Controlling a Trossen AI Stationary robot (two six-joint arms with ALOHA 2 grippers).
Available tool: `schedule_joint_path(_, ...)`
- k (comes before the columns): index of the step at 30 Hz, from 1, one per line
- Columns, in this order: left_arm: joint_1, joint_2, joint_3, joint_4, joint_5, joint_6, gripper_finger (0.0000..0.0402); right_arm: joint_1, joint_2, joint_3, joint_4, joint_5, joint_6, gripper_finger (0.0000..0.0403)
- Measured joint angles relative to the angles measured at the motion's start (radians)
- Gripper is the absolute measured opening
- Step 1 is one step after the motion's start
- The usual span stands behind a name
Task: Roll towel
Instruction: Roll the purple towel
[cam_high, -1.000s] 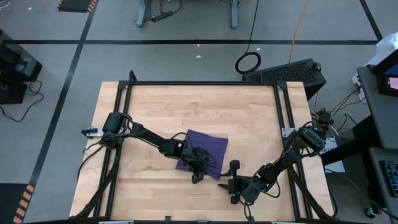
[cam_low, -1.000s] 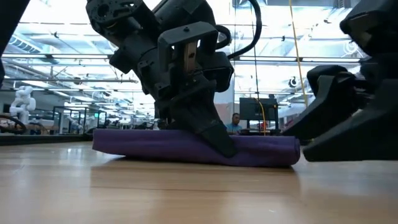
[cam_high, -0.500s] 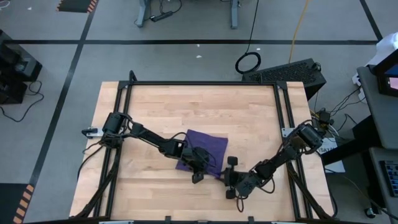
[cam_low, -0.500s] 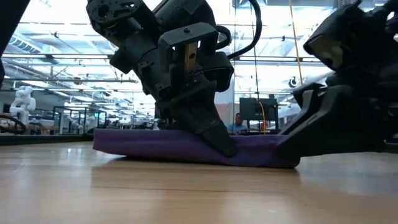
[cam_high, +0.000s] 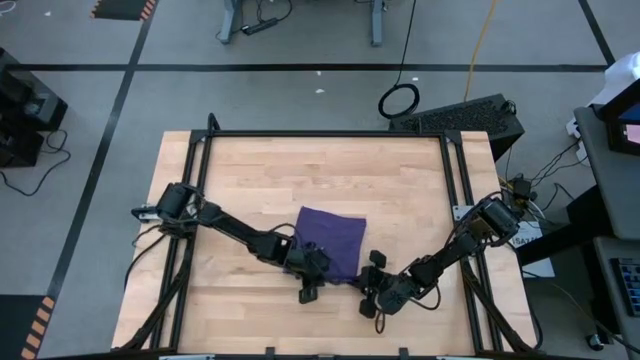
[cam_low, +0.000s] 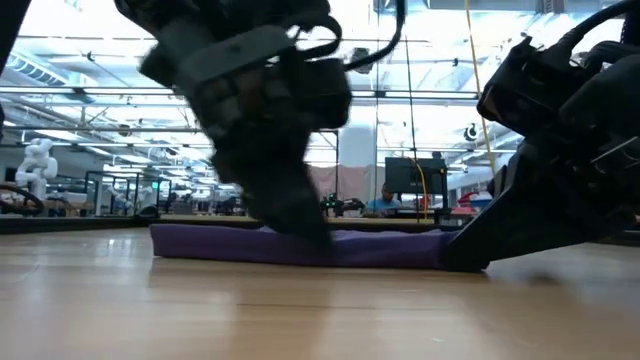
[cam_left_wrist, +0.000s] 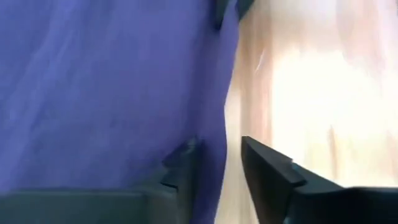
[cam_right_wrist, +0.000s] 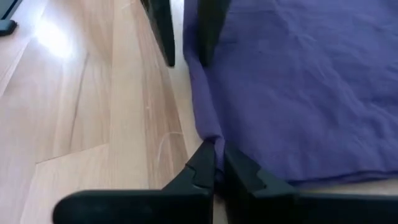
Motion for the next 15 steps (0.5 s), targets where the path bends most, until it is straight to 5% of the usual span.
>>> schedule_joint_path(9, -0.213, -0.056, 0.001, -0.299, -0.403, -0.002, 0.0175, 0.000, 0.000, -0.001, -0.008, -0.003, 0.022, 0.0003)
schedule_joint_path(15, -0.307, -0.059, 0.001, -0.465, -0.550, -0.133, 0.0167, 0.000, 0.000, -0.001, -0.012, -0.017, 0.021, 0.0003)
